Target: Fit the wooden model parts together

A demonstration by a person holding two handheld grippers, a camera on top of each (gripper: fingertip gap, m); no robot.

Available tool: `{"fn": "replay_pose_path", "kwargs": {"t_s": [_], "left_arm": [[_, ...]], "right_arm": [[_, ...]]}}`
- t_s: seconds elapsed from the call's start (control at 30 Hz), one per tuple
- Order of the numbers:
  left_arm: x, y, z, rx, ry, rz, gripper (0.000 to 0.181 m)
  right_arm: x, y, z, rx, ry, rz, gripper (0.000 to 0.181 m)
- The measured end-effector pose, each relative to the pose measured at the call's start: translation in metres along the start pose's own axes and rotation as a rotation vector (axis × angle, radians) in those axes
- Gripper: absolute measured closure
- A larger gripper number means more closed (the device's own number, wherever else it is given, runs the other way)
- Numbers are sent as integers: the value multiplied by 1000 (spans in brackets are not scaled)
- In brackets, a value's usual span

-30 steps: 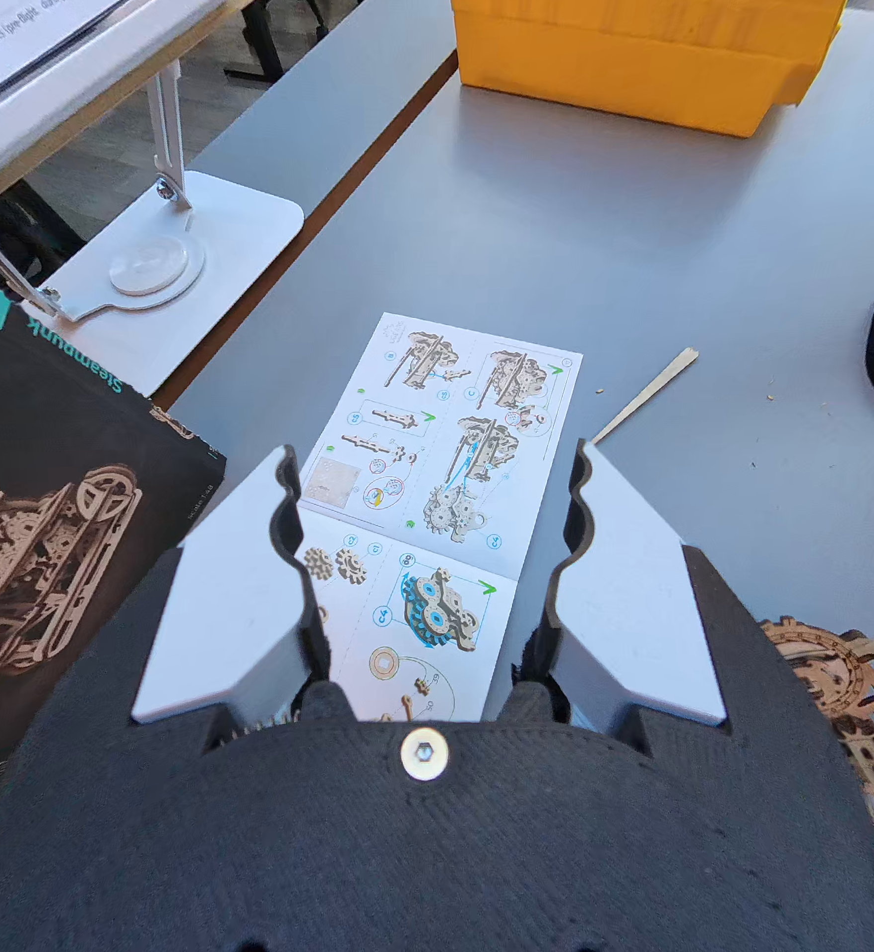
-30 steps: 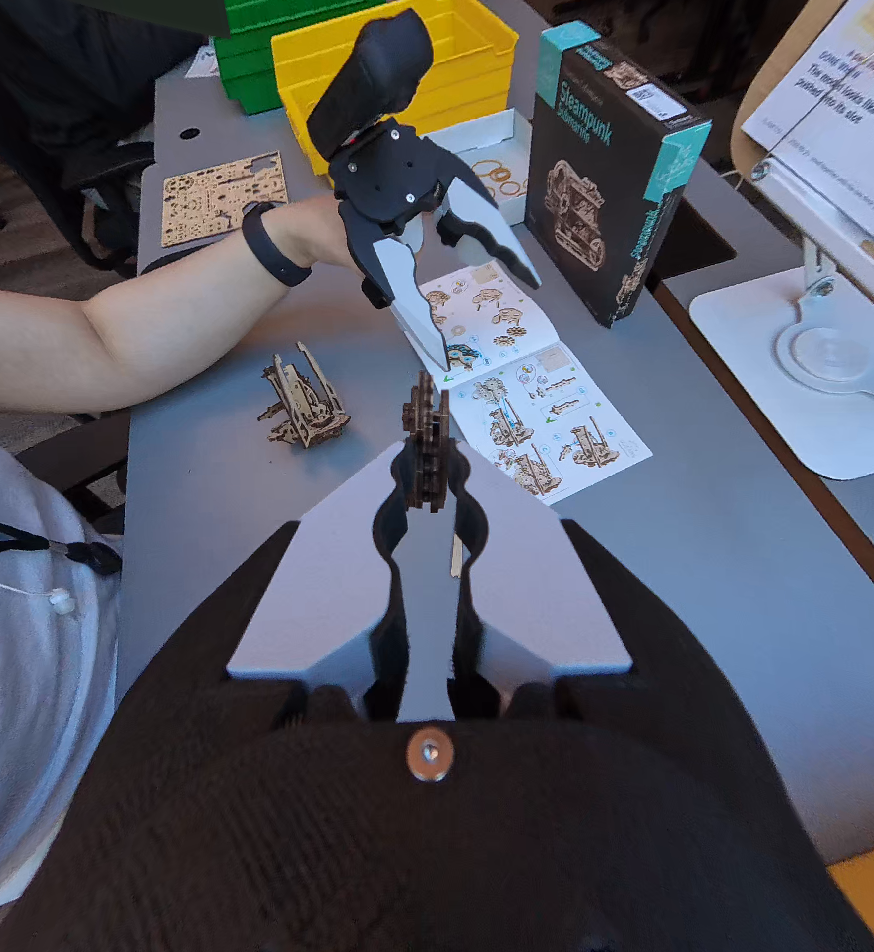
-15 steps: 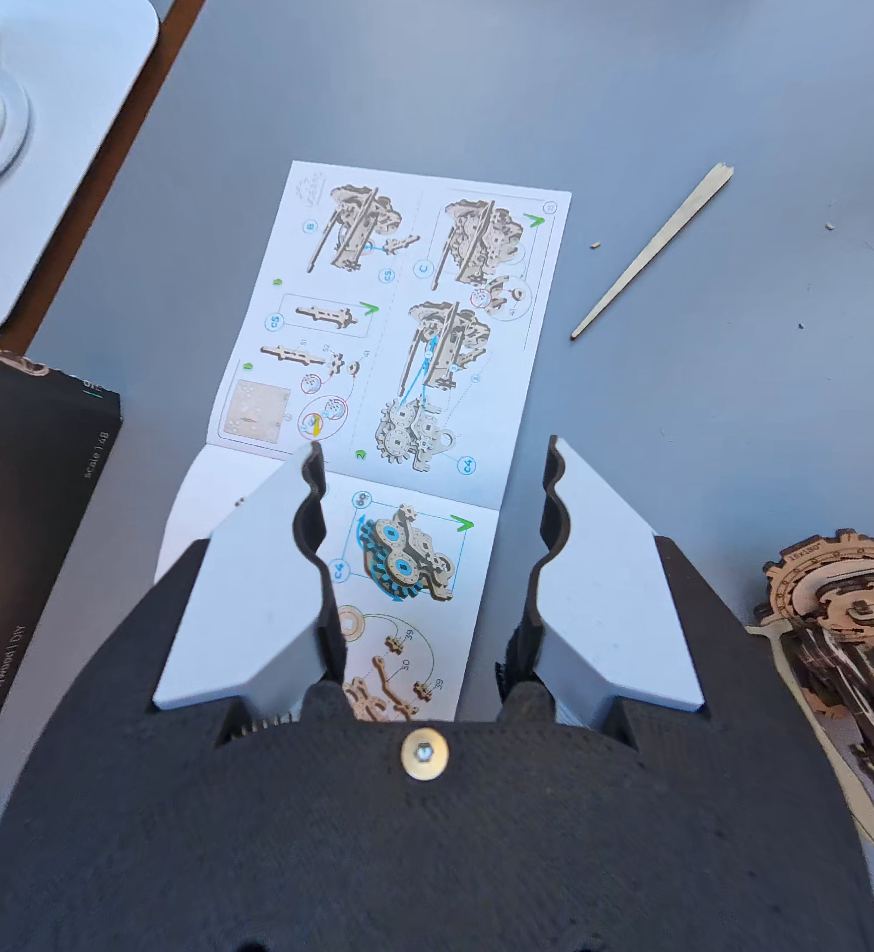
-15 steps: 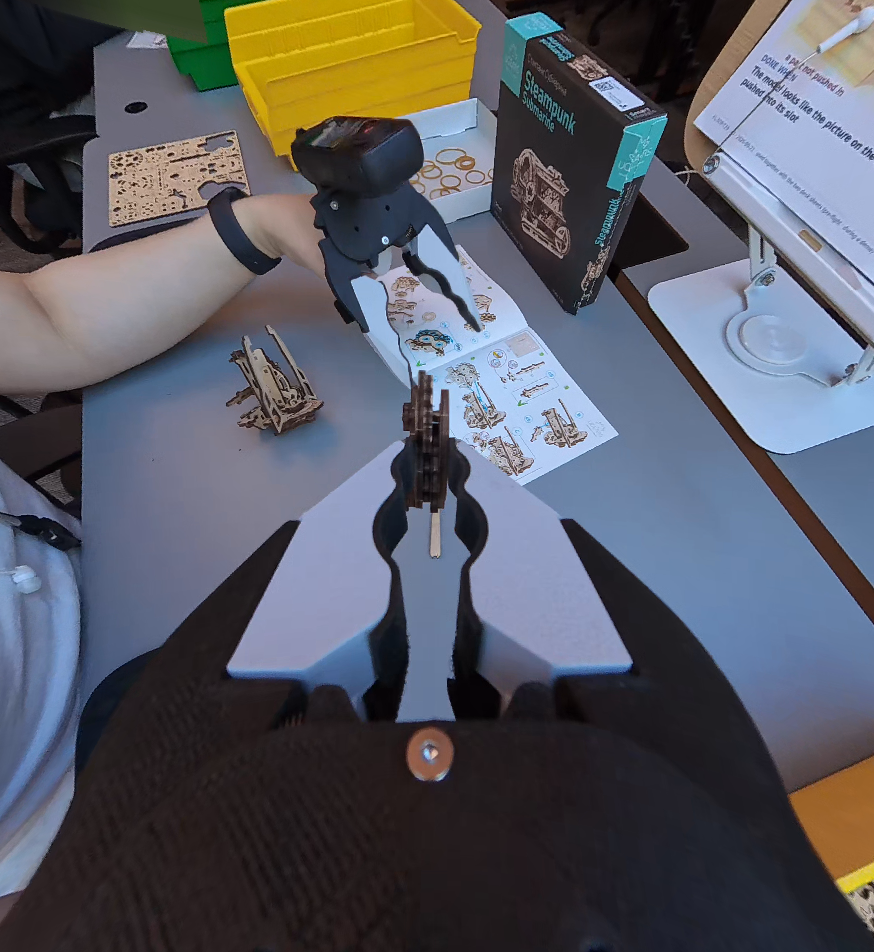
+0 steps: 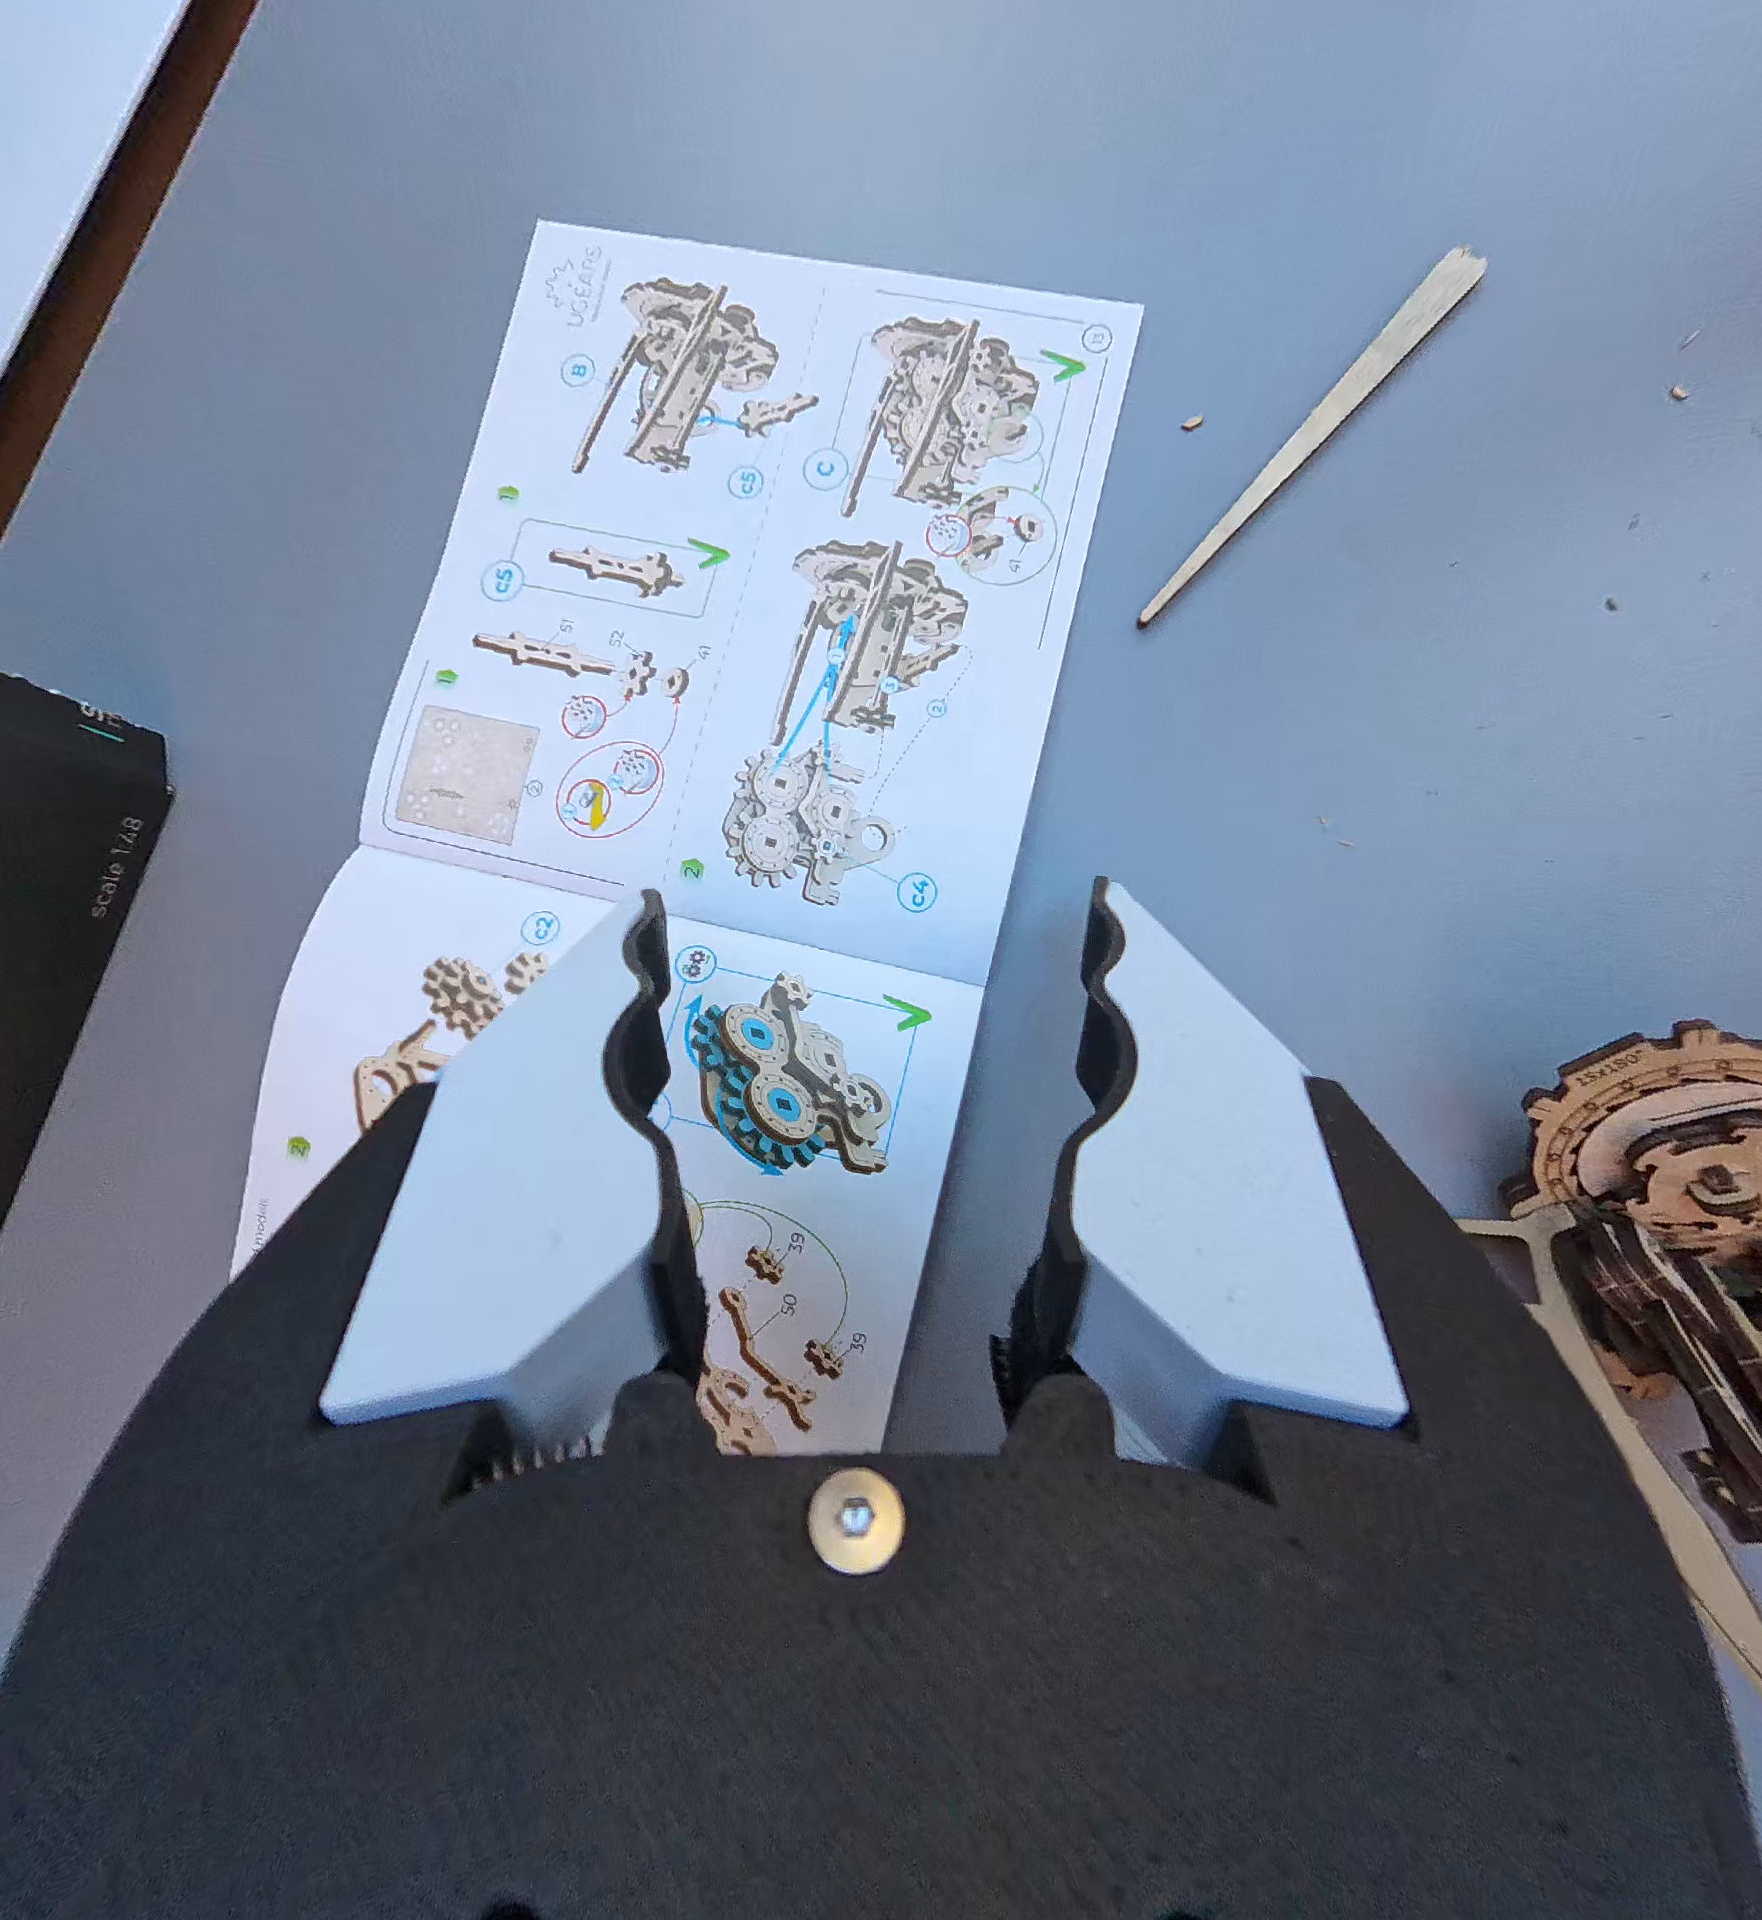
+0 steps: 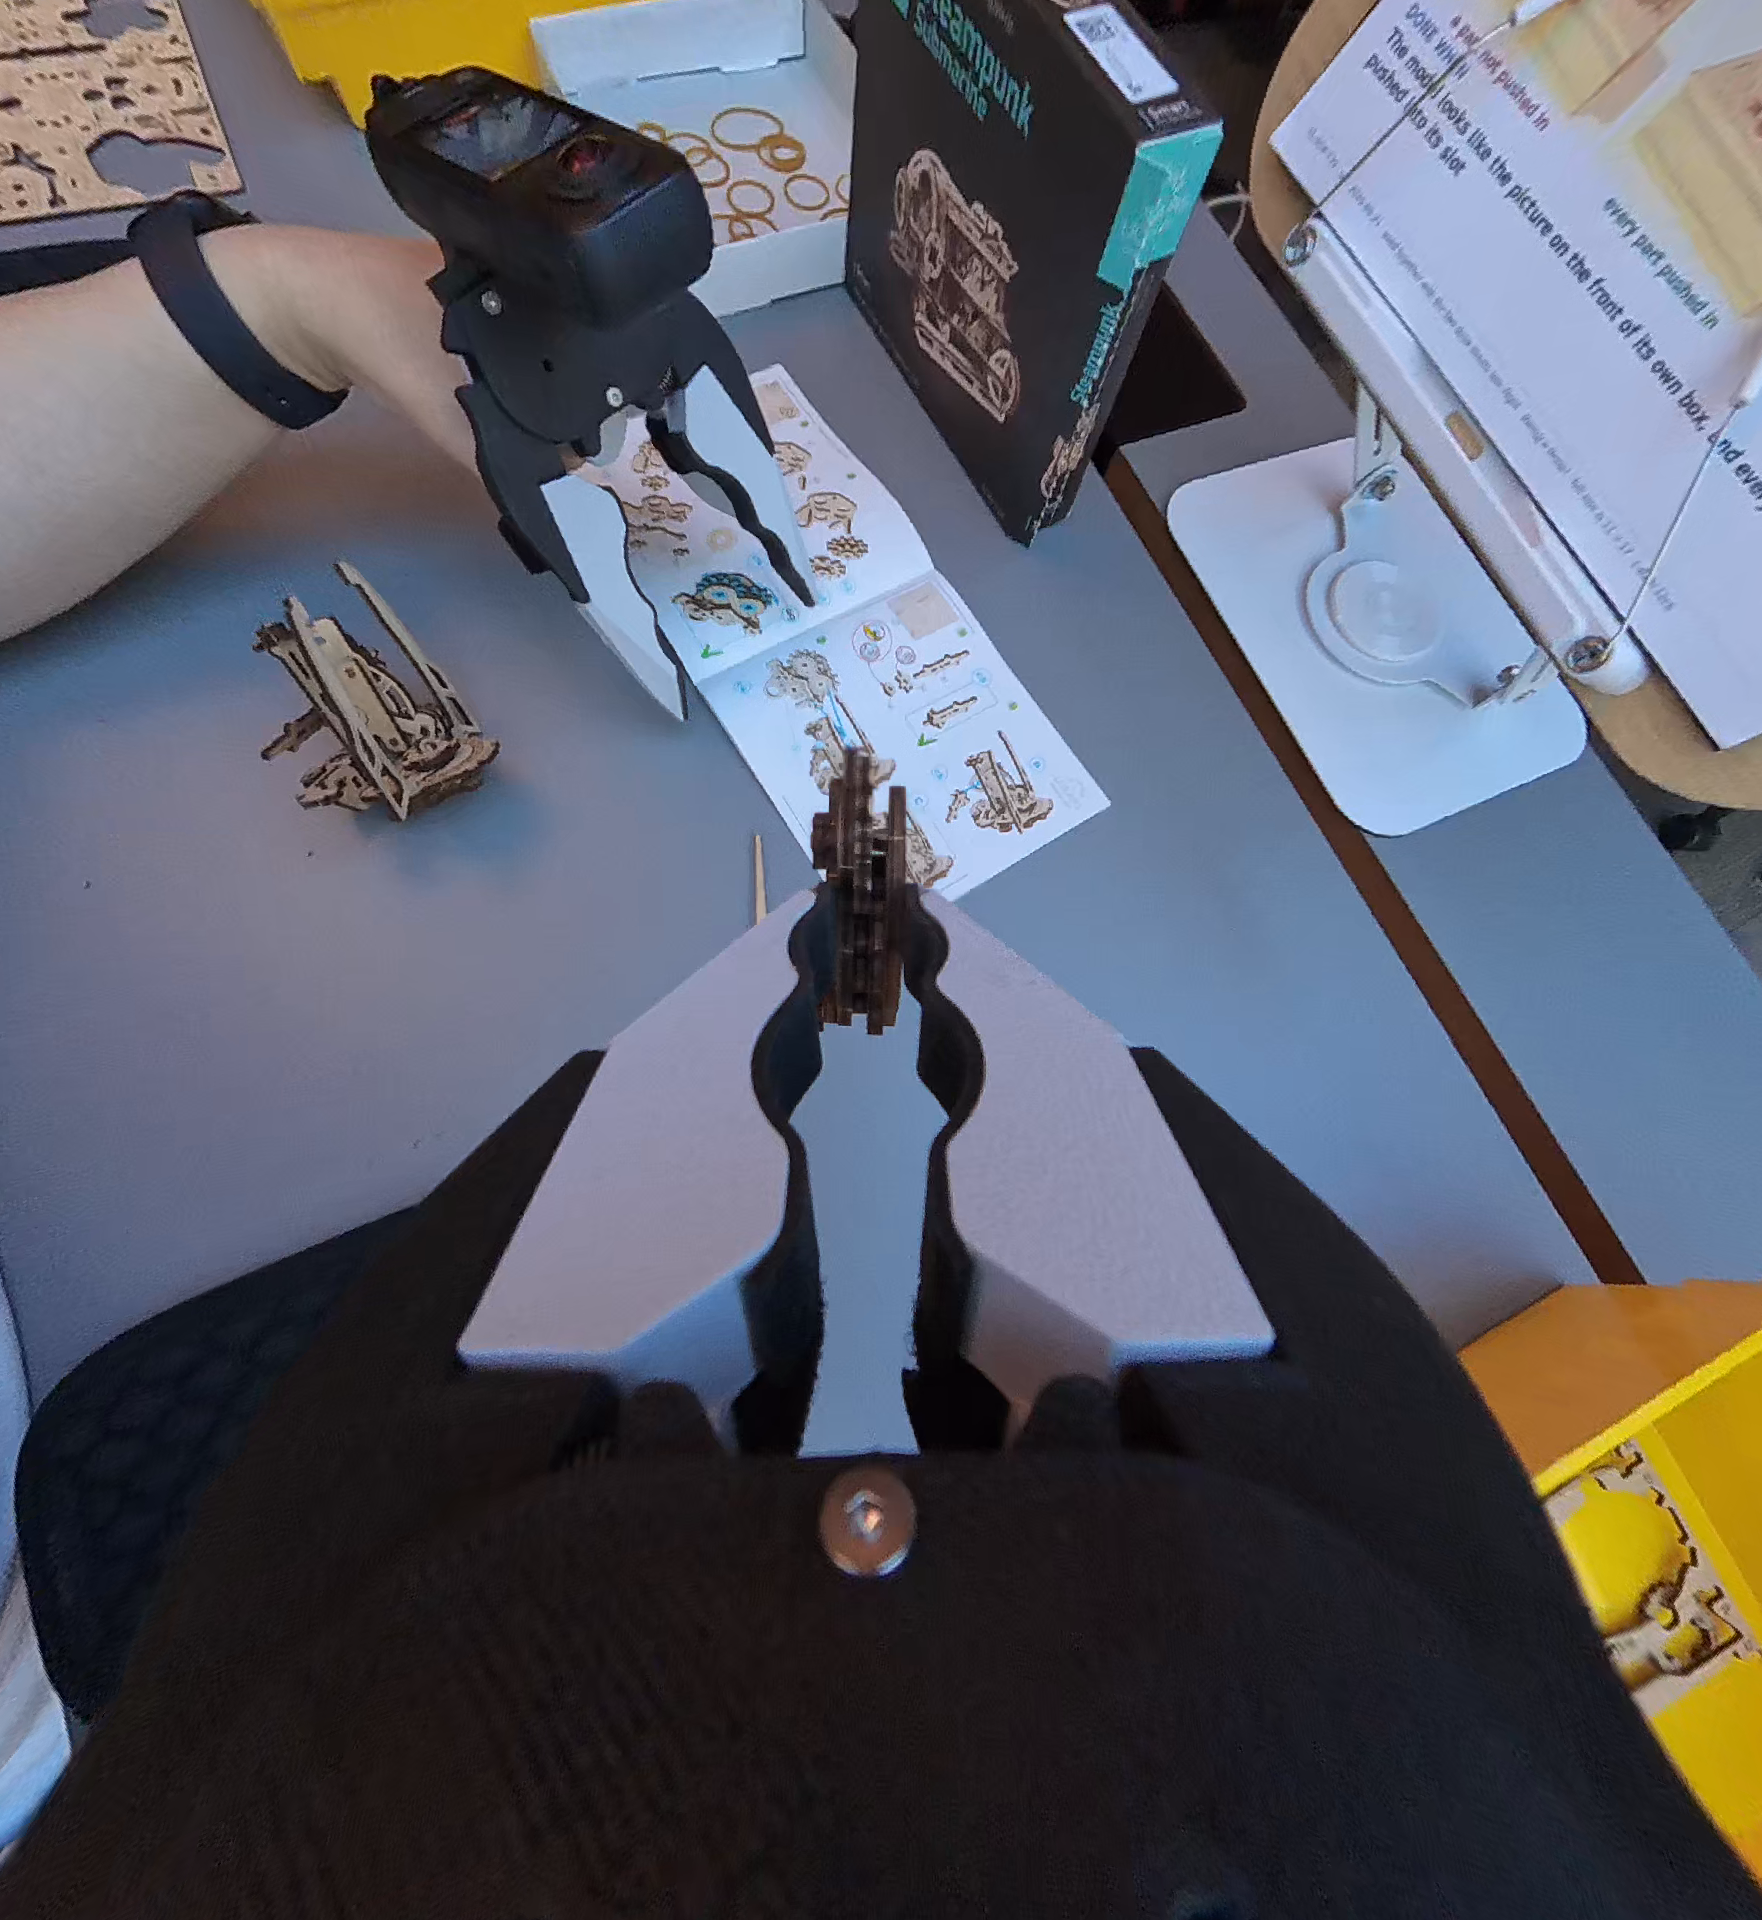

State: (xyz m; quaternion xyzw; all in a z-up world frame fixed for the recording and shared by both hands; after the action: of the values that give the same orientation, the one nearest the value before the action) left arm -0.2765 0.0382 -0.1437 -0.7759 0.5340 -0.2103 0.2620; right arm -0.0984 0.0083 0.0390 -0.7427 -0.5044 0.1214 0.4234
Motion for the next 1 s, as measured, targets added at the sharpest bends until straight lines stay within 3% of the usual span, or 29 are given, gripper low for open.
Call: {"fn": "replay_pose_path", "kwargs": {"t_s": [0.13, 0.53, 1.0], "left_arm": [[5, -10, -5, 52, 23, 0, 103], [11, -21, -17, 33, -19, 46, 106], [12, -13, -8, 12, 15, 41, 107]], "right_arm": [[-7, -5, -4, 6, -17, 9, 171], [-12, -9, -15, 49, -37, -24, 171], [3, 7, 5, -19, -34, 15, 171]]}}
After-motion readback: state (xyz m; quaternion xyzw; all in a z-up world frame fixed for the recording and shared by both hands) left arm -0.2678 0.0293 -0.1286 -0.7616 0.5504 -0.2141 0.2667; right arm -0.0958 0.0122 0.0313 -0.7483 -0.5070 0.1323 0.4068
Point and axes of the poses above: each gripper's, where its closed fingertips meet, z out along the fingers, y out of its underside, x = y × z across the jaws, the point moved 1 cm from there along -z, back along the fingers, and after that the axes turned 10 degrees about y, right-handed, at the moved point
